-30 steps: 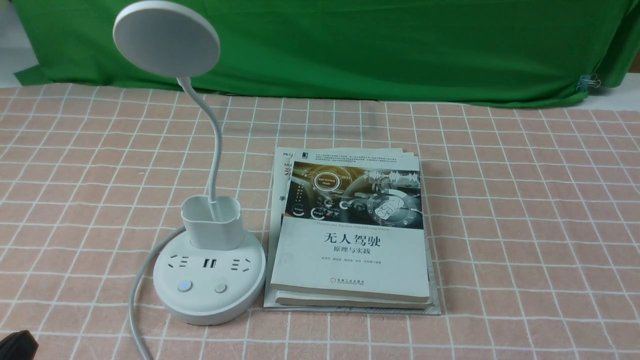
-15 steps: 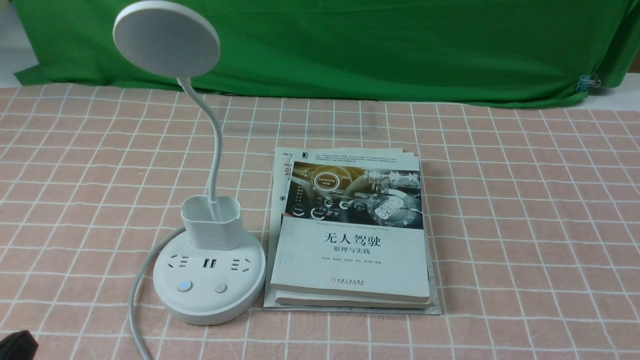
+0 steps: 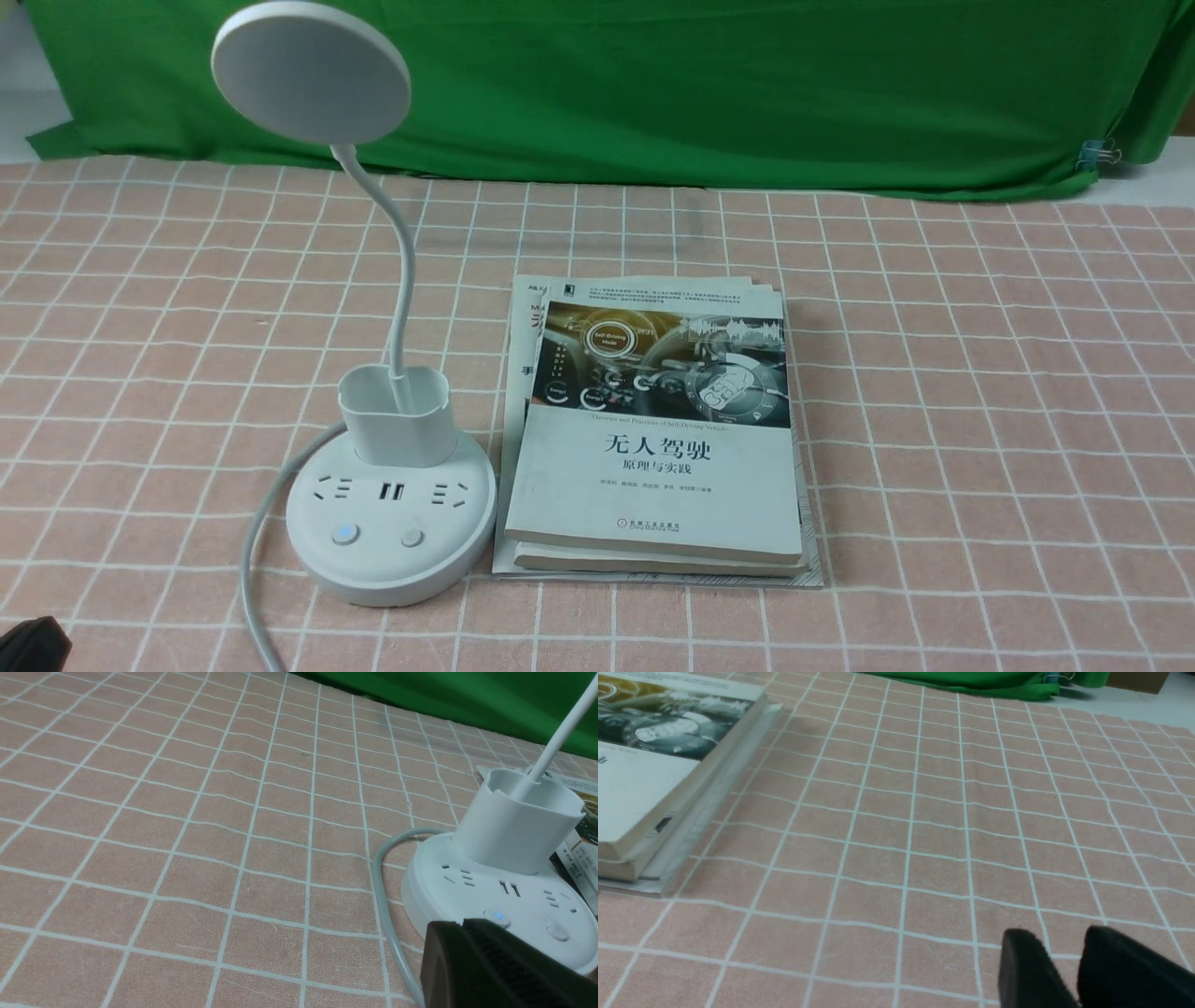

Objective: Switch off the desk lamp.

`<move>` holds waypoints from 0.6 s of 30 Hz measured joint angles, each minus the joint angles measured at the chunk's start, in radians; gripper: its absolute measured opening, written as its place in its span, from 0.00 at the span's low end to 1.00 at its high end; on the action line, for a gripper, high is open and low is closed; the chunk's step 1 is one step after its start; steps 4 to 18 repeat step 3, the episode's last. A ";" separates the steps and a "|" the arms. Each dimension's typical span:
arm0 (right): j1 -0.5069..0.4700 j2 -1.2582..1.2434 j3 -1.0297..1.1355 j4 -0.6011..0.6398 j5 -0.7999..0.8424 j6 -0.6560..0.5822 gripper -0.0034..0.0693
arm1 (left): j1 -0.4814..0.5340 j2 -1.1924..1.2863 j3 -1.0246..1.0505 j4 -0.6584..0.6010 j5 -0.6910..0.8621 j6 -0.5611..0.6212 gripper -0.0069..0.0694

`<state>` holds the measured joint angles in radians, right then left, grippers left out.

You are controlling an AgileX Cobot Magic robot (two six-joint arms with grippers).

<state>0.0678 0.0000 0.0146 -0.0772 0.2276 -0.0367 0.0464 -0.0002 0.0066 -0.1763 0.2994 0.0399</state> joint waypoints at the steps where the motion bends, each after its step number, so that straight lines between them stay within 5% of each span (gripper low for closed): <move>1: 0.000 0.000 0.000 0.000 0.000 0.000 0.38 | 0.000 0.000 0.000 0.000 0.000 0.000 0.10; 18: 0.000 0.000 0.000 0.000 0.000 0.000 0.38 | 0.000 0.000 0.000 0.000 0.000 0.000 0.10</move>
